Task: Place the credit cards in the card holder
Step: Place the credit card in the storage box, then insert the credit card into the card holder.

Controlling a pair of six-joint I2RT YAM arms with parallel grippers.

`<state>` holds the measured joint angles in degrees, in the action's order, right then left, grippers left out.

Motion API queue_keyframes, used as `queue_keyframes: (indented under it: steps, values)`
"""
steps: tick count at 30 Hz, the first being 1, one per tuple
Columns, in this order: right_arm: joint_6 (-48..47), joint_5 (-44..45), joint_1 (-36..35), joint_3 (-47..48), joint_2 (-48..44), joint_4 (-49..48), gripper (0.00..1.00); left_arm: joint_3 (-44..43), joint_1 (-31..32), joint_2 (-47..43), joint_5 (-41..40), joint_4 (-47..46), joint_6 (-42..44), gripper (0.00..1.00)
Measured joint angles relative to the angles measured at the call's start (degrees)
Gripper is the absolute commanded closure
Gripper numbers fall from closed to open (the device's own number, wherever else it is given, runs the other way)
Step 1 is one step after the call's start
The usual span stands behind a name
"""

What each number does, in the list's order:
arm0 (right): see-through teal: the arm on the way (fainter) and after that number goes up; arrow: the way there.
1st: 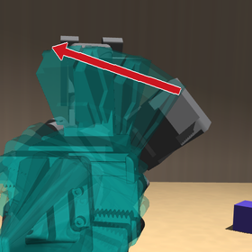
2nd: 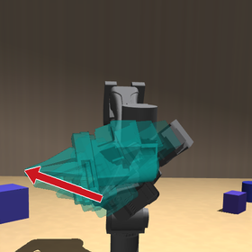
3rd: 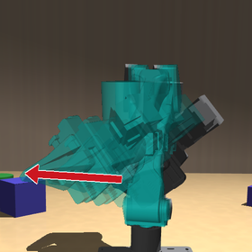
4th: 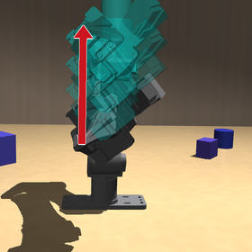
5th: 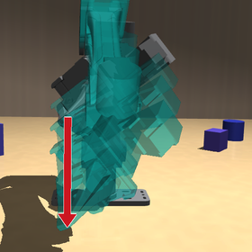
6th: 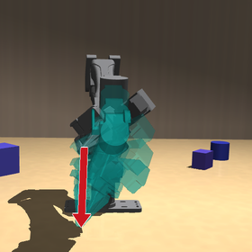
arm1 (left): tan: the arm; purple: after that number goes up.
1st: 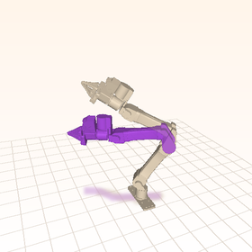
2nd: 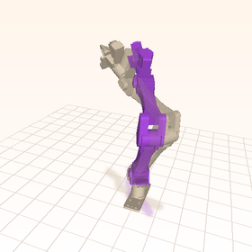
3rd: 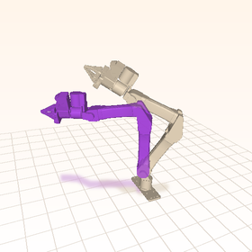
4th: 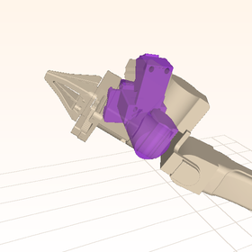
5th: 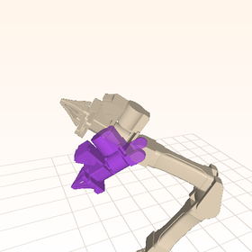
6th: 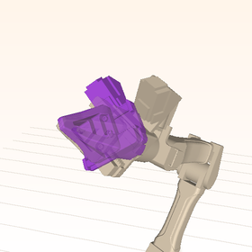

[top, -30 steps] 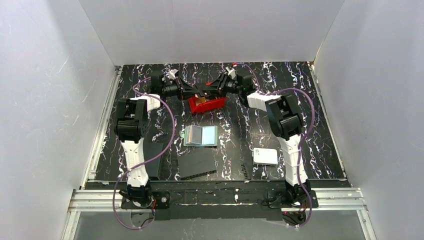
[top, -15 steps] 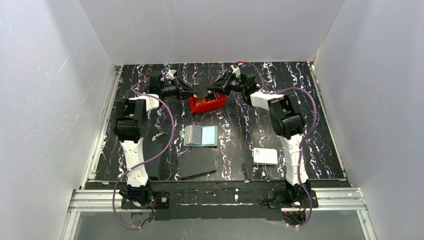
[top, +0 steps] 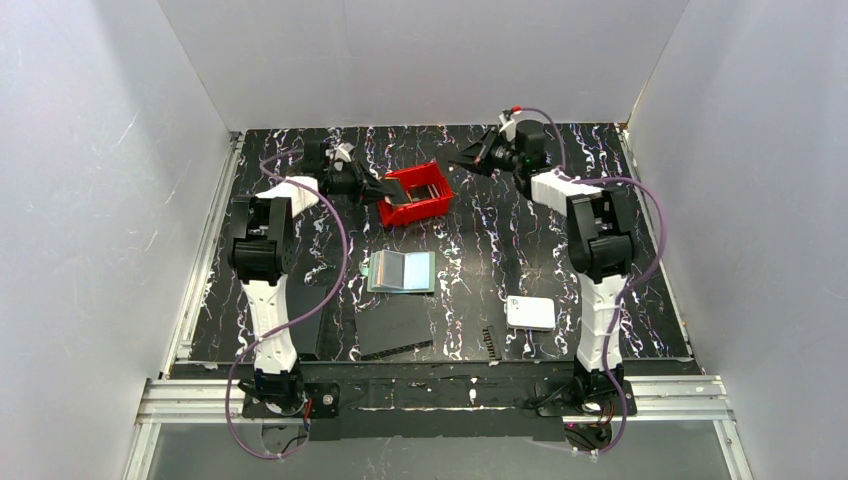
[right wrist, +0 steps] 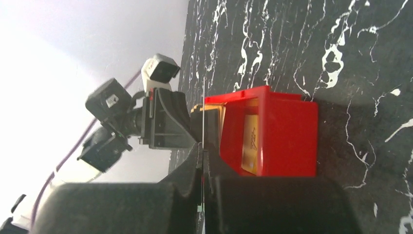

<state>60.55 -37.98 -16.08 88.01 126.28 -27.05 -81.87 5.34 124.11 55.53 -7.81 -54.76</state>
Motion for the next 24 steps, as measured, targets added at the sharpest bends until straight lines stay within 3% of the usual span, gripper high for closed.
queue_keyframes:
  steps: [3, 6, 9, 16, 19, 21, 24]
  values:
    - [-2.82, 0.48, 0.74, -1.42, -4.33, 2.03, 0.99, -7.15, 1.20, 0.33, -3.89, 10.64, 7.13, 0.63]
    - [-5.35, 0.33, 0.11, -3.72, -8.87, 3.37, 0.99, -11.34, 2.34, 0.33, -5.03, 14.12, 10.29, 0.38]
    - [-8.92, 0.42, -1.40, -5.49, -12.63, 6.38, 0.99, -13.51, 3.91, 0.33, -6.36, 18.84, 13.46, 0.25]
    - [-18.64, 5.14, -6.54, -11.78, -20.33, 18.10, 0.99, -19.06, 5.75, -1.25, -12.11, 33.68, 21.79, 0.24]
    - [-20.33, 9.84, -10.38, -17.31, -25.55, 20.98, 0.99, -13.40, 5.42, -6.99, -14.84, 36.41, 24.70, 0.27]
    - [-19.96, 12.83, -14.16, -21.86, -29.22, 20.55, 0.99, -6.75, 5.22, -13.42, -15.74, 37.94, 26.25, 0.39]
    - [-16.74, 15.04, -19.39, -30.29, -33.14, 14.10, 0.99, 2.84, 4.92, -22.43, -14.08, 38.03, 28.20, 0.47]
